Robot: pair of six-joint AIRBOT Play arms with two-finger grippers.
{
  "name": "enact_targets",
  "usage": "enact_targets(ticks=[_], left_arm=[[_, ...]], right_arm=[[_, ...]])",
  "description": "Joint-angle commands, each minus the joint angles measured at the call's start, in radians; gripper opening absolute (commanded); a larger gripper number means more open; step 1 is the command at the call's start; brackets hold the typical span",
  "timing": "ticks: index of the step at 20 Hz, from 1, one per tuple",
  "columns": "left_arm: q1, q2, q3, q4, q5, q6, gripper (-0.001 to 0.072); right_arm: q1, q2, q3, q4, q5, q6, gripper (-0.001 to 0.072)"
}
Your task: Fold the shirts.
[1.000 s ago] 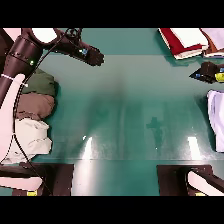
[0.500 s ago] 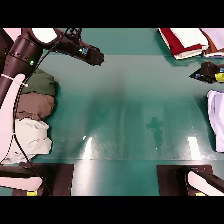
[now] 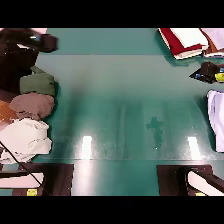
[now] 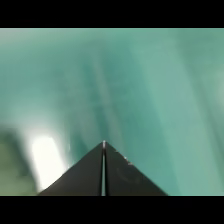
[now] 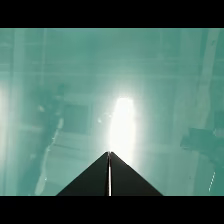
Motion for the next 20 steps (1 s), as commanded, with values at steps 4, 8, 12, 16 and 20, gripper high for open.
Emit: enact_targets(ticks=[4, 8, 12, 16, 20], left_arm=[[0.271, 0.005, -0.240, 0.056, 0.064, -0.030, 0.0710], [0.289, -0.059, -0.436, 0.066, 0.265, -0.030, 0.0710], [0.289, -0.155, -0.480, 0.064, 0.323, -0.039, 0.0708], [0.289, -0.154, -0.453, 0.058, 0.319, -0.046, 0.0036], [0.272, -0.053, -0.298, 0.054, 0.253, 0.003, 0.0036]], right_arm=[[0.001, -0.001, 0.000, 0.000, -0.002, 0.000, 0.0018], [0.002, -0.001, -0.001, 0.001, -0.001, 0.000, 0.0018], [0.002, 0.000, -0.001, 0.001, 0.000, 0.000, 0.0018], [0.002, 0.000, -0.001, 0.002, -0.004, 0.000, 0.0018], [0.001, 0.015, 0.019, 0.002, -0.008, 0.001, 0.0018]])
